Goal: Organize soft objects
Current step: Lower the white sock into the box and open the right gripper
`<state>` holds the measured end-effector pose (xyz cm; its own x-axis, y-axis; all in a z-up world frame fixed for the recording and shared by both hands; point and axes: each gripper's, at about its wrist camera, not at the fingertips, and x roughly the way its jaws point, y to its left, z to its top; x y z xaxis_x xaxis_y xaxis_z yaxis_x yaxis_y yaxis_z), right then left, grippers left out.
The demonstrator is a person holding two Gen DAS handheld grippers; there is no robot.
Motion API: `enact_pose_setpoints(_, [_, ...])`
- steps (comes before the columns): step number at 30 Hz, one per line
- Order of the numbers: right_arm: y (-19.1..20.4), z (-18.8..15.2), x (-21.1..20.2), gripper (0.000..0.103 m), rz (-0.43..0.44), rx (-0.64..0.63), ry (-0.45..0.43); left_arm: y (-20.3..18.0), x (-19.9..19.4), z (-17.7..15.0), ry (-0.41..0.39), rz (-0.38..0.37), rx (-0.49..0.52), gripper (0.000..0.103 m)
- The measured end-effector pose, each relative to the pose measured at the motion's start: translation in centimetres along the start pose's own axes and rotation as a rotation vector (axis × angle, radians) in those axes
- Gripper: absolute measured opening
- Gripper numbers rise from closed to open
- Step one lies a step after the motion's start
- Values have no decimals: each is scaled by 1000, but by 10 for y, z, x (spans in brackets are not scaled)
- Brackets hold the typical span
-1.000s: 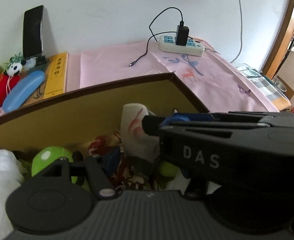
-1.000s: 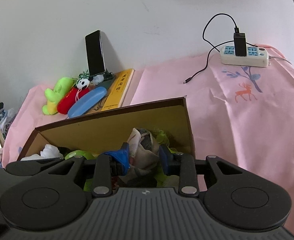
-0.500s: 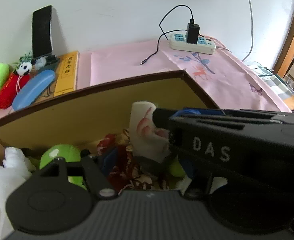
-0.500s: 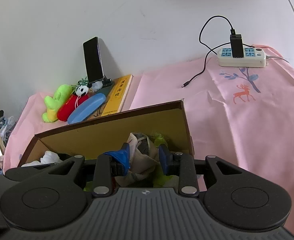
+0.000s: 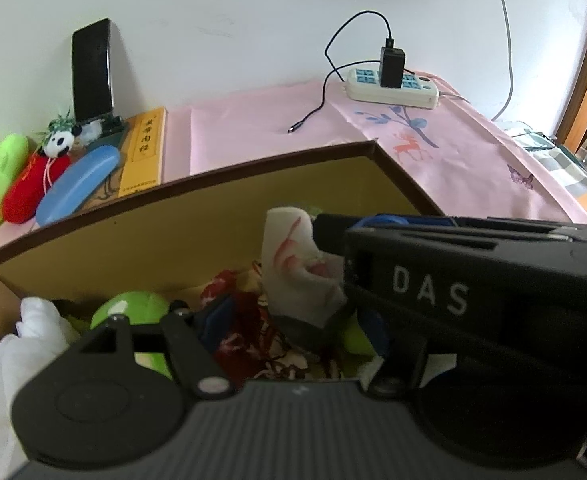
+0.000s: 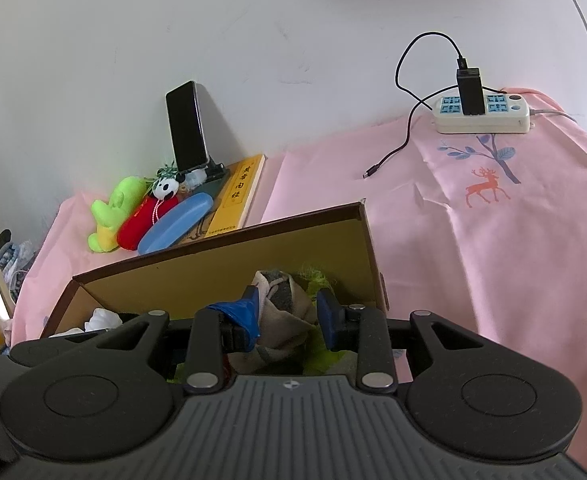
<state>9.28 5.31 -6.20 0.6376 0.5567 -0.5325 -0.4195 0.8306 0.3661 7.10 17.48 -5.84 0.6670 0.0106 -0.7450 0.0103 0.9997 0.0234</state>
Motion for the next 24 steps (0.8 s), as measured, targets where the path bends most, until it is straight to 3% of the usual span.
enact_pose_setpoints(24, [-1,0,-1,13,3,7,-5,0,1,0,1,12,10,68])
